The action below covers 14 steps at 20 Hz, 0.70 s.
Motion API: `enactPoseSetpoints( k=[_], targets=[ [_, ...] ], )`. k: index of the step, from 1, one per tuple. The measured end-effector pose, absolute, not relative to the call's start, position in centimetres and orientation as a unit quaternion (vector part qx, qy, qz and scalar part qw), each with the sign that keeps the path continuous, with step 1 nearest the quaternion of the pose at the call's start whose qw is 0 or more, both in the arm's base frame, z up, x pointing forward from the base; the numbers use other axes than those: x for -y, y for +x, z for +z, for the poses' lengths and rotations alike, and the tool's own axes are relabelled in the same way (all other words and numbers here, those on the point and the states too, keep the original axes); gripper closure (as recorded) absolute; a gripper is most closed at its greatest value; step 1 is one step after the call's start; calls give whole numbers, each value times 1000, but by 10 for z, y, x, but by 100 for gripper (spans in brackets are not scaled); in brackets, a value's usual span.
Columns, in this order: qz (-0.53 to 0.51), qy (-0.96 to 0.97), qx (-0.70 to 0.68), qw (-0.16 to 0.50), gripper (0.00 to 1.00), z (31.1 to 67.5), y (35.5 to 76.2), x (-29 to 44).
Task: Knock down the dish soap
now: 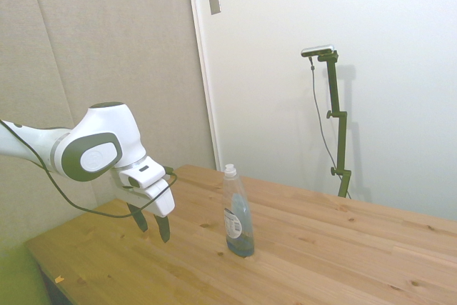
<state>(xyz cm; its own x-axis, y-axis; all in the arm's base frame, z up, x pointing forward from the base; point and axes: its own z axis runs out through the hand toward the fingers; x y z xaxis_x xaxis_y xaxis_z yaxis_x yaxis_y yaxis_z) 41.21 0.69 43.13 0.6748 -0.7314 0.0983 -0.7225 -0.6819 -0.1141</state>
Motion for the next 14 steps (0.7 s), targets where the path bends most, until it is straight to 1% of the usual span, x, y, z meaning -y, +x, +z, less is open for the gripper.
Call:
enactPoseSetpoints(
  k=[1,2,6,14],
  targets=[
    [-68,-915,-397,33,0,431,412,-7],
    [-68,-914,-398,32,100,431,412,-7],
    [-89,-908,-409,27,100,436,416,1],
    [-159,-881,-445,10,100,469,437,40]
  ],
)
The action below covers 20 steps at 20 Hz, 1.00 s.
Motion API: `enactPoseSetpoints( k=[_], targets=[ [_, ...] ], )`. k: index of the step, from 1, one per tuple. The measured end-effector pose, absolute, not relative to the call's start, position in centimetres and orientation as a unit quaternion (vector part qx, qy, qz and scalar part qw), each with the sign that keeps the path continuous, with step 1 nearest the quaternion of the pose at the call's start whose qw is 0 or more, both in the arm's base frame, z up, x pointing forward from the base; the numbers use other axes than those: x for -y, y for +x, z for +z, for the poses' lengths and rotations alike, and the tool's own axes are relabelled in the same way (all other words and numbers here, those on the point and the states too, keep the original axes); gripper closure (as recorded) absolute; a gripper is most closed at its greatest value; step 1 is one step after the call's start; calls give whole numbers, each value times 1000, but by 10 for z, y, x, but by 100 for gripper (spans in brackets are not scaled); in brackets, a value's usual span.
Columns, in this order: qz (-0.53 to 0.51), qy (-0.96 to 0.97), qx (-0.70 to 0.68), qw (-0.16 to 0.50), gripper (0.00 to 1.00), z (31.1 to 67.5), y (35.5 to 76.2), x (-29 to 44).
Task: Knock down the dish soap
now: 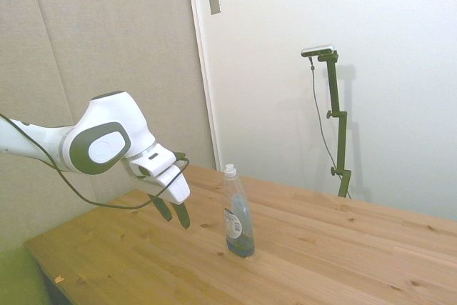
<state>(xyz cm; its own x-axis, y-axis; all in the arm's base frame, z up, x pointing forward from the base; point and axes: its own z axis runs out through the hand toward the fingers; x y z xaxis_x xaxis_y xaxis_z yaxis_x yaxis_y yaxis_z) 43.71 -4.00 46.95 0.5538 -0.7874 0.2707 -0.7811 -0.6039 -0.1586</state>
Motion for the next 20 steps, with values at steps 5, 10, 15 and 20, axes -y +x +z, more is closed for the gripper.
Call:
enactPoseSetpoints(
  k=[5,10,15,20],
  targets=[
    [-171,-869,-464,1,100,473,454,66],
    [-173,-858,-483,-1,100,462,475,91],
    [-171,-854,-492,-3,100,451,500,101],
    [-180,-850,-495,-2,100,455,528,100]
  ],
)
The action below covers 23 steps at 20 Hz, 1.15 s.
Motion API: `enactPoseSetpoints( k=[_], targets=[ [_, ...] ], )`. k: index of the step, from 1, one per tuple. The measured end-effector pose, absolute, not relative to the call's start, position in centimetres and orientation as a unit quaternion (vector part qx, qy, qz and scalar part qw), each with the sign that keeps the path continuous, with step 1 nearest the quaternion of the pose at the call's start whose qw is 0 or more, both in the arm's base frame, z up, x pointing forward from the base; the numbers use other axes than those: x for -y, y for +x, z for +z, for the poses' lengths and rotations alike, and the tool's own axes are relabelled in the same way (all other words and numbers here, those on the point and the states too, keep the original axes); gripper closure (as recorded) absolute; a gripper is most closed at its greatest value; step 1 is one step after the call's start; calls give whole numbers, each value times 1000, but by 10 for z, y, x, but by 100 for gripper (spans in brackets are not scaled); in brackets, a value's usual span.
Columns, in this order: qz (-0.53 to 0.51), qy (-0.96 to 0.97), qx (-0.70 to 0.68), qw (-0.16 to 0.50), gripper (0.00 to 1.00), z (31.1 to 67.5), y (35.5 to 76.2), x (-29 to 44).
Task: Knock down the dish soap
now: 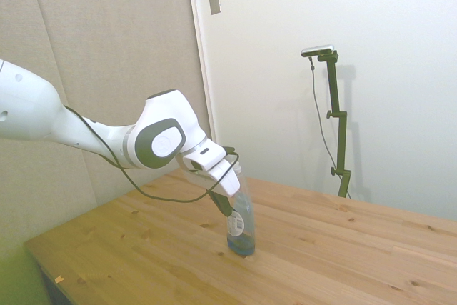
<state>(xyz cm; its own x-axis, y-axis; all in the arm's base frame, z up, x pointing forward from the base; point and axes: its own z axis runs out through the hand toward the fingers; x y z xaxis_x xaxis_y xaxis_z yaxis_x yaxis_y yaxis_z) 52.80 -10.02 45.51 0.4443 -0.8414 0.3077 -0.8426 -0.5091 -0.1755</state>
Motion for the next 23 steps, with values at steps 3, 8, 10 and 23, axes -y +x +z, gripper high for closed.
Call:
enactPoseSetpoints(
  k=[3,8,10,23],
  targets=[
    [193,844,501,4,100,462,549,105],
    [203,831,518,6,100,458,595,120],
    [206,827,523,8,100,453,611,126],
    [243,795,555,24,100,453,681,172]
  ],
)
